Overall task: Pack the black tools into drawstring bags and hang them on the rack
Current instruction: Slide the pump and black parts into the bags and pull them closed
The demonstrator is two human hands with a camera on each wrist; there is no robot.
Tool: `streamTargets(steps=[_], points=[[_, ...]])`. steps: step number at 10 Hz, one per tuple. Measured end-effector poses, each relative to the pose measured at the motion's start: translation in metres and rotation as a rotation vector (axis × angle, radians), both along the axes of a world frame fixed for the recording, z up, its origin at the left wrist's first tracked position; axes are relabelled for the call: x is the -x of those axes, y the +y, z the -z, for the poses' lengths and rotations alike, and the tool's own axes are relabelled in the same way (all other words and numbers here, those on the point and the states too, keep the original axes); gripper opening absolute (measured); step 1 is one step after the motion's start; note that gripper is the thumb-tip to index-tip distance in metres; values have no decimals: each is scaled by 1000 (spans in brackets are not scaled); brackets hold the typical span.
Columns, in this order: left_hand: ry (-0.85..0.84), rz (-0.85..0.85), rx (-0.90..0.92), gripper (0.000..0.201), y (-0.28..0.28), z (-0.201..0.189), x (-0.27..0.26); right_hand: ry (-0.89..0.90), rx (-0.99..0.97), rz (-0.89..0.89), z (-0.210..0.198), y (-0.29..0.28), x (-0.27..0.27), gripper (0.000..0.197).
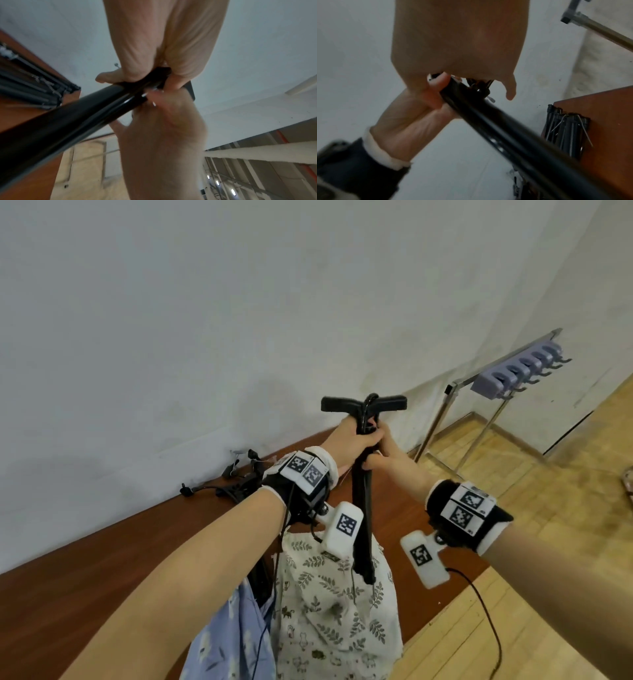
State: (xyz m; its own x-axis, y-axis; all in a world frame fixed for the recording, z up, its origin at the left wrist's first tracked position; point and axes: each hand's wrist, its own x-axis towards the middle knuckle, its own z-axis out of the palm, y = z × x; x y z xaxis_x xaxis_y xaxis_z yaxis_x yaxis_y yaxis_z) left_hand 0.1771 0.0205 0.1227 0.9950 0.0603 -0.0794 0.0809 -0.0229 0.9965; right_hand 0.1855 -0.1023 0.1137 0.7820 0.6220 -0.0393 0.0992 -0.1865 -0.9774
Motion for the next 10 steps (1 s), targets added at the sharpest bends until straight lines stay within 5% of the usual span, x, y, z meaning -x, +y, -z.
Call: streamTargets(steps=[1,2,4,6,7,8,10], points=[[172,-52,159,25,-6,12,-5,4,55,20,19,5,0,89],[292,107,229,46,-2,13,-8,49,40,114,32,-1,-8,78],[379,255,-68,39,37,18,-7,6,24,416,42,-14,-43,38],[652,-168,-129,18,83,105,-9,115,-322,672,24,-38,-103,27],[914,-27,-512,34,101,167,9,247,-477,781,28,-48,-123,25],[1013,45,-685,41,114,213,20,440,-465,795,44,-58,-138,35],[1142,192,-709,54,106,220,21,684,-465,763,76,-68,-151,9]])
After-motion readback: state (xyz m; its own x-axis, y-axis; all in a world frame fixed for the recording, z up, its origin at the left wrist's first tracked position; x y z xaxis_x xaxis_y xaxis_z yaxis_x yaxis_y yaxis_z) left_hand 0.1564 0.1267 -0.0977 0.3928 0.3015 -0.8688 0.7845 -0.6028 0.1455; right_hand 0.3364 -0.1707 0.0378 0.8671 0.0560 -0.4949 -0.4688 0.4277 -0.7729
